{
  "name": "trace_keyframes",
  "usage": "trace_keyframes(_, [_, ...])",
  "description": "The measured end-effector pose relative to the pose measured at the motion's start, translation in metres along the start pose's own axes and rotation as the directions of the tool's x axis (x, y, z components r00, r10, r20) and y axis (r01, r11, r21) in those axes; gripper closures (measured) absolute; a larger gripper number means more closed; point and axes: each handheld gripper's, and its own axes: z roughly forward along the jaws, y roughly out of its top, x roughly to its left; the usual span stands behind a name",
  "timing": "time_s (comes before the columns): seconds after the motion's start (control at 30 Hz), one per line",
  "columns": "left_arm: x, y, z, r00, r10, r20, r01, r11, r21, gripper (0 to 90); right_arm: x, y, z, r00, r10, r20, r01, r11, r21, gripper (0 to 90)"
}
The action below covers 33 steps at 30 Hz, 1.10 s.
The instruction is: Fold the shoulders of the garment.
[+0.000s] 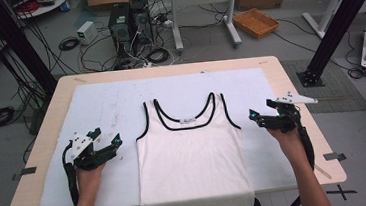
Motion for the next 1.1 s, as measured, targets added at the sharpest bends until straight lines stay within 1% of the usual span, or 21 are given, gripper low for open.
trace_keyframes(0.07, [0.000,0.000,0.000,1.0000,-0.008,-0.002,0.008,1.0000,-0.001,21.6,0.006,0.020,0.016,0.9999,-0.014,-0.010,0.014,0.999,0.028,16.9])
trace_keyframes(0.1, [0.001,0.000,0.000,0.9999,-0.010,0.001,0.010,0.9999,-0.002,21.6,0.006,0.020,0.016,0.9999,-0.014,-0.010,0.014,0.999,0.028,16.9])
trace_keyframes(0.17, [0.001,0.000,0.000,0.9999,-0.014,-0.003,0.014,0.9999,0.000,21.5,0.010,0.034,0.038,1.0000,-0.006,-0.005,0.007,0.997,0.083,17.0])
trace_keyframes(0.2, [0.001,0.000,0.000,0.9999,-0.014,-0.003,0.014,0.9999,0.000,21.5,0.010,0.034,0.038,1.0000,-0.006,-0.005,0.007,0.997,0.083,17.0])
trace_keyframes(0.23, [0.001,0.000,0.000,0.9999,-0.014,-0.008,0.014,0.9999,0.002,21.5,0.013,0.038,0.054,1.0000,-0.001,-0.004,0.001,0.992,0.123,17.5])
trace_keyframes(0.27, [0.001,0.000,0.000,0.9999,-0.014,-0.008,0.014,0.9999,0.002,21.5,0.013,0.038,0.054,1.0000,-0.001,-0.004,0.001,0.992,0.123,17.5])
trace_keyframes(0.3, [0.001,0.000,0.000,0.9999,-0.013,-0.010,0.013,0.9999,0.002,21.4,0.016,0.040,0.070,1.0000,-0.002,0.005,0.001,0.985,0.171,17.9])
trace_keyframes(0.33, [0.001,0.000,0.000,0.9999,-0.013,-0.010,0.013,0.9999,0.002,21.5,0.018,0.040,0.078,1.0000,0.002,0.010,-0.003,0.981,0.193,19.1])
trace_keyframes(0.4, [0.001,0.000,0.001,0.9998,-0.016,-0.015,0.016,0.9999,0.004,21.5,0.019,0.039,0.085,0.9999,0.002,0.017,-0.006,0.978,0.206,21.5])
trace_keyframes(0.43, [0.001,0.000,0.001,0.9998,-0.015,-0.016,0.015,0.9999,0.006,21.5,0.020,0.037,0.098,0.9996,0.004,0.030,-0.011,0.974,0.228,23.6])
trace_keyframes(0.47, [0.001,0.000,0.001,0.9997,-0.015,-0.017,0.015,0.9999,0.008,21.5,0.020,0.037,0.098,0.9996,0.004,0.030,-0.011,0.974,0.228,23.6])
trace_keyframes(0.53, [0.001,0.000,0.001,0.9996,-0.018,-0.021,0.018,0.9998,0.008,21.4,0.019,0.030,0.116,0.9983,0.028,0.051,-0.041,0.961,0.274,25.9])
trace_keyframes(0.6, [0.001,0.000,0.001,0.9995,-0.020,-0.025,0.021,0.9997,0.012,21.5,0.018,0.028,0.121,0.9979,0.030,0.058,-0.045,0.957,0.287,27.9])
trace_keyframes(0.67, [0.001,0.001,0.002,0.9993,-0.024,-0.027,0.024,0.9995,0.022,21.5,0.019,0.025,0.132,0.9975,0.026,0.066,-0.045,0.947,0.317,34.7])
trace_keyframes(0.8, [0.000,0.001,0.003,0.9992,-0.023,-0.034,0.024,0.9993,0.028,21.5,0.022,0.026,0.139,0.9971,0.038,0.066,-0.057,0.943,0.328,38.7])
trace_keyframes(0.83, [0.000,0.001,0.003,0.9994,-0.007,-0.034,0.008,0.9994,0.033,21.5,0.028,0.027,0.149,0.9990,0.013,0.042,-0.027,0.934,0.355,48.0])
trace_keyframes(0.87, [0.000,0.001,0.003,0.9994,-0.007,-0.034,0.008,0.9994,0.033,21.5,0.031,0.027,0.152,0.9995,0.007,0.032,-0.018,0.931,0.365,52.4])
trace_keyframes(0.93, [0.000,0.001,0.003,0.9993,-0.007,-0.038,0.008,0.9994,0.035,21.5,0.036,0.026,0.157,0.9985,-0.019,0.052,-0.003,0.920,0.392,57.9])
trace_keyframes(1.03, [-0.001,0.001,0.003,0.9993,-0.008,-0.037,0.009,0.9993,0.035,21.5,0.036,0.026,0.158,0.9977,-0.020,0.065,-0.007,0.926,0.378,68.7])
trace_keyframes(1.07, [-0.001,0.001,0.003,0.9993,-0.008,-0.037,0.009,0.9994,0.035,21.5,0.036,0.026,0.157,0.9980,-0.012,0.062,-0.012,0.927,0.376,74.5])
trace_keyframes(1.1, [-0.001,0.001,0.003,0.9993,-0.008,-0.038,0.009,0.9993,0.035,21.5,0.035,0.025,0.158,0.9985,-0.005,0.055,-0.016,0.927,0.374,76.3])
